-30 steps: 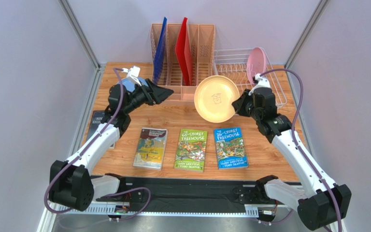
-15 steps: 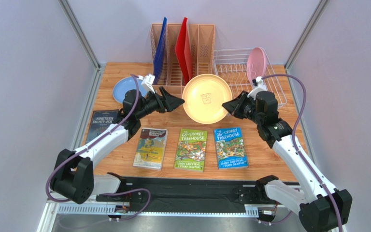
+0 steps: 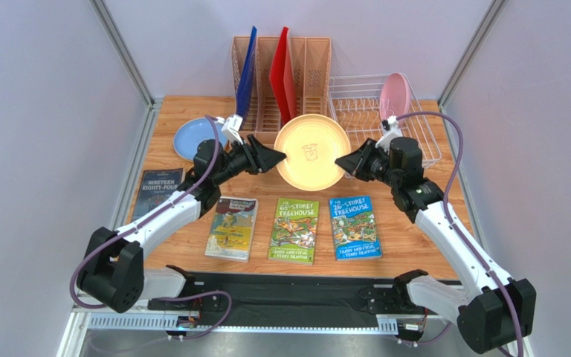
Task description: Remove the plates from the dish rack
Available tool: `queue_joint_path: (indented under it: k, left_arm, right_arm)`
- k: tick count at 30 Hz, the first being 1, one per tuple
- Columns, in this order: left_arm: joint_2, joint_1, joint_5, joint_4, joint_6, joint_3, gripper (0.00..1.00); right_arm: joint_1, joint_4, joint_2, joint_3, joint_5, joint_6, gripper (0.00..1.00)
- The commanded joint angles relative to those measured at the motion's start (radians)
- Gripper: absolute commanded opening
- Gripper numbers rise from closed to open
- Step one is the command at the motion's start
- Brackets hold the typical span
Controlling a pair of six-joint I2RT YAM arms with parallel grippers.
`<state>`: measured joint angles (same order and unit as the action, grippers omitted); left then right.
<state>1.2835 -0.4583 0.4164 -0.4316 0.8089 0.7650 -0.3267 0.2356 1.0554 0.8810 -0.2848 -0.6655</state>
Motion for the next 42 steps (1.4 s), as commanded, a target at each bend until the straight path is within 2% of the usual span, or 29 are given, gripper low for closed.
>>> queue_joint_path:
  k: [1, 2, 3, 6, 8, 9, 11, 13, 14, 20, 23, 28, 32, 35, 36, 42]
  left_arm:
    - [0.019, -0.014, -0.033, -0.05, -0.01, 0.04, 0.59]
    - [0.026, -0.017, -0.034, -0.05, -0.011, 0.043, 0.55]
    - [0.03, -0.019, -0.04, -0.049, -0.017, 0.045, 0.45]
    - [0.037, -0.028, -0.071, -0.023, -0.033, 0.054, 0.26]
    - [0.031, -0.034, -0.102, 0.014, -0.051, 0.06, 0.16]
    - [0.028, -0.036, -0.116, 0.03, -0.072, 0.062, 0.09]
    - [-0.001, -0.036, -0.175, 0.094, -0.097, 0.066, 0.07]
    - [-0.044, -0.036, -0.226, 0.128, -0.14, 0.06, 0.05]
    - [-0.062, -0.036, -0.285, 0.177, -0.158, 0.063, 0.05]
    - [-0.223, -0.029, -0.573, 0.392, -0.307, 0.095, 0.08]
    - [-0.32, -0.011, -0.741, 0.508, -0.298, 0.099, 0.08]
    - [-0.464, 0.131, -0.856, 0.628, -0.278, 0.063, 0.07]
    - [-0.503, 0.266, -0.828, 0.639, -0.266, 0.028, 0.07]
    - [-0.474, 0.362, -0.768, 0.619, -0.26, 0.02, 0.07]
    - [-0.439, 0.403, -0.746, 0.614, -0.258, 0.029, 0.07]
    - [-0.247, 0.487, -0.644, 0.495, -0.238, 0.042, 0.07]
  right_arm:
    - [-0.003, -0.09, 0.02, 0.026, -0.123, -0.051, 0.06]
    - [-0.005, -0.107, 0.031, 0.026, -0.14, -0.057, 0.06]
    - [-0.003, -0.114, 0.035, 0.024, -0.157, -0.063, 0.06]
    - [-0.003, -0.125, 0.055, 0.027, -0.208, -0.074, 0.07]
    - [-0.003, -0.104, 0.058, 0.032, -0.186, -0.059, 0.13]
    - [-0.003, -0.09, 0.057, 0.038, -0.176, -0.052, 0.19]
    - [-0.003, -0.064, 0.055, 0.049, -0.149, -0.028, 0.47]
    - [-0.003, -0.023, 0.046, 0.065, -0.098, -0.01, 0.68]
    - [-0.003, -0.009, 0.043, 0.07, -0.076, 0.013, 0.71]
    - [0.0, 0.096, 0.022, 0.088, 0.094, 0.11, 0.75]
    - [0.011, 0.113, 0.023, 0.087, 0.124, 0.132, 0.76]
    - [0.051, 0.12, 0.029, 0.084, 0.136, 0.156, 0.77]
    - [0.077, 0.122, 0.037, 0.098, 0.138, 0.173, 0.77]
    - [0.1, 0.131, 0.046, 0.119, 0.162, 0.191, 0.77]
    - [0.112, 0.134, 0.049, 0.124, 0.182, 0.198, 0.77]
    - [0.158, 0.137, 0.093, 0.197, 0.28, 0.257, 0.77]
